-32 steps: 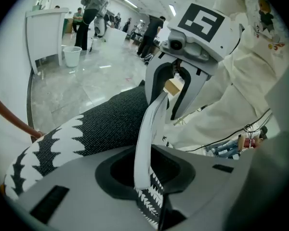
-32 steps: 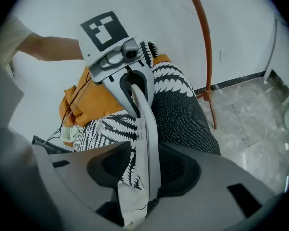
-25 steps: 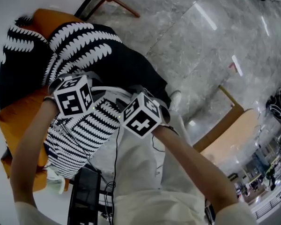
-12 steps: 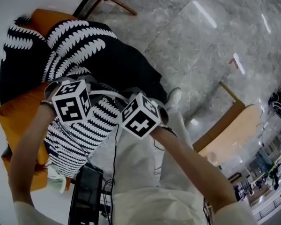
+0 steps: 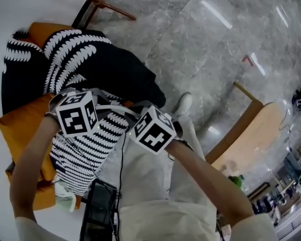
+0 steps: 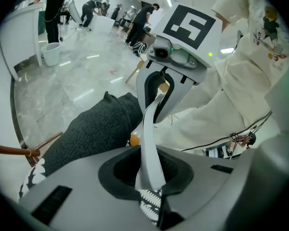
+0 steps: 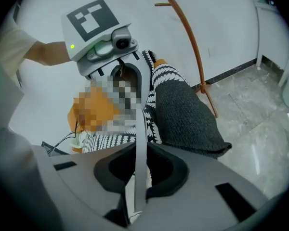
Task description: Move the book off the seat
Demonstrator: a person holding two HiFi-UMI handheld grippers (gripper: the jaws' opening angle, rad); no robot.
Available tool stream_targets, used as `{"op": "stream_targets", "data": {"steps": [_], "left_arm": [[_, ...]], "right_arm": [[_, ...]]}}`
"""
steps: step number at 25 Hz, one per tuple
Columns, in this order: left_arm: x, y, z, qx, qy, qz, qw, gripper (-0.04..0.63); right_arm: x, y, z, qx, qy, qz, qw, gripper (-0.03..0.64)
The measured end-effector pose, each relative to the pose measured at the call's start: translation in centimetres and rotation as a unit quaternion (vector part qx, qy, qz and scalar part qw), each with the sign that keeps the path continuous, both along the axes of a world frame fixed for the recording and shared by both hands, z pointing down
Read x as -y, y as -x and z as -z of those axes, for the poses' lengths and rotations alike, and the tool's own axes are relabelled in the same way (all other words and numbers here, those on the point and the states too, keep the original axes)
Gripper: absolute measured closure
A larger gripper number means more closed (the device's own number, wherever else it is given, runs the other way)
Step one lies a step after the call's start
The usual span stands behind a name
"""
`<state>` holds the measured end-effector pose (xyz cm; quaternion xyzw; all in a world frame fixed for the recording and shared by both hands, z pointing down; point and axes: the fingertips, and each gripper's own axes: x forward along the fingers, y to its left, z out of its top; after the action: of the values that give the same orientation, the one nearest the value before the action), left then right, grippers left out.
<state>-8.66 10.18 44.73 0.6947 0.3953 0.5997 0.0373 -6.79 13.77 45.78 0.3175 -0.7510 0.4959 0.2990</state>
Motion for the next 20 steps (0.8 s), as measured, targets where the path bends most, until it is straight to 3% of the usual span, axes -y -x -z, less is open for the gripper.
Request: {"op": "stream_targets", "data": {"steps": [6, 20], "left_arm": [[-4.0, -3.3, 1.0, 0.003, 0.013, -0.02, 0.9997, 0.545], [-13.6, -12.5, 1.7, 0.004, 0.008, -0.112, 0.9937, 0.545]], "right_arm": [[-4.2, -3.1, 1.1, 0.009, 0.003, -0.019, 1.0, 0.568], [-13.9, -11.6, 1.9, 0.003, -0.001, -0.106, 0.994, 0.568]]}}
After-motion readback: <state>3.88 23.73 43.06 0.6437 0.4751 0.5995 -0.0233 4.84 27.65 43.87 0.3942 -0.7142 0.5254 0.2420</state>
